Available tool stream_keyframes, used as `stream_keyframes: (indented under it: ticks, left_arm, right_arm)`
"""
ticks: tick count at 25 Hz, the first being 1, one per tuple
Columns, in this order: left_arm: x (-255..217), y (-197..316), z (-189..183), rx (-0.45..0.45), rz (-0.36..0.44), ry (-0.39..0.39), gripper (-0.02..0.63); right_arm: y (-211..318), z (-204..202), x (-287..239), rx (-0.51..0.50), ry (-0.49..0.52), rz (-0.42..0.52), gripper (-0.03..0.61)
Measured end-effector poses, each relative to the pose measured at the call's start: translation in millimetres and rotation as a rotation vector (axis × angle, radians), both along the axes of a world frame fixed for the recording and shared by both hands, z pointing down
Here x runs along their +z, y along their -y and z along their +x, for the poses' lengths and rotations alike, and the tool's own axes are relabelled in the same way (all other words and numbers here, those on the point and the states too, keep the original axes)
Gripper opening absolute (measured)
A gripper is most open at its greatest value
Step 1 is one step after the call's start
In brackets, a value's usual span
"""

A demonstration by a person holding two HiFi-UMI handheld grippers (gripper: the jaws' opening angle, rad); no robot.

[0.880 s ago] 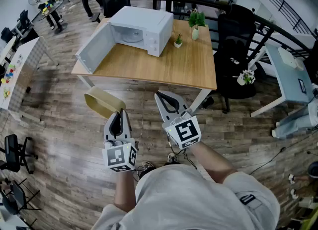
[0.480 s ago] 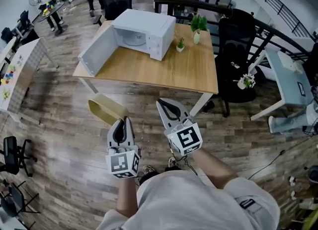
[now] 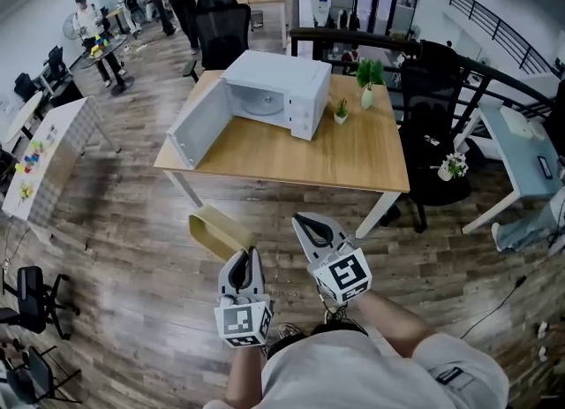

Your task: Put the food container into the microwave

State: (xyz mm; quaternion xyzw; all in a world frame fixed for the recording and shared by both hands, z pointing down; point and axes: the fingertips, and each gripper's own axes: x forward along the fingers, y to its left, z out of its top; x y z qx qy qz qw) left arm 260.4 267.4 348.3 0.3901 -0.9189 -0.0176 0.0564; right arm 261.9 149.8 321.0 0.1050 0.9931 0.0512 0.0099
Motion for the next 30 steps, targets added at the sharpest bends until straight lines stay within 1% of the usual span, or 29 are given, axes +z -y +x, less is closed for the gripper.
stream_keyframes:
  ticks: [2,6,10,15,19,22,26,30]
  left_arm:
    - [3,-11,-3,0.001,-0.007,0.0,0.032]
    - [18,-27,-13,-0.016,-0.01,-0.034,0.032]
    - [28,-27,-32,-0.023,-0.018,-0.057,0.032]
    - [24,-2,-66,0.003,-0.029,-0.04,0.032]
    - [19,20,-106,0.003,-0.049,-0.019,0.032]
    - [12,42,-138,0.004,-0.061,-0.006,0.032]
    - [11,71,-170,0.009,-0.073,-0.016,0.032]
    - [13,97,-196,0.023,-0.077,-0.024,0.032]
  right_arm:
    - [-12,-2,2,-0.012,0.0,0.012,0.005]
    - [-17,-5,21,-0.022,-0.051,0.047,0.005]
    - [-7,-24,28,0.0,-0.055,0.014,0.005]
    - [7,-64,24,-0.007,-0.041,0.019,0.005]
    - [32,-105,20,-0.005,-0.014,0.003,0.005]
    - [54,-138,17,-0.023,-0.018,-0.007,0.005]
    - [84,-175,23,-0.021,-0.031,-0.031,0.005]
    - [103,-204,26,-0.039,-0.024,-0.052,0.005]
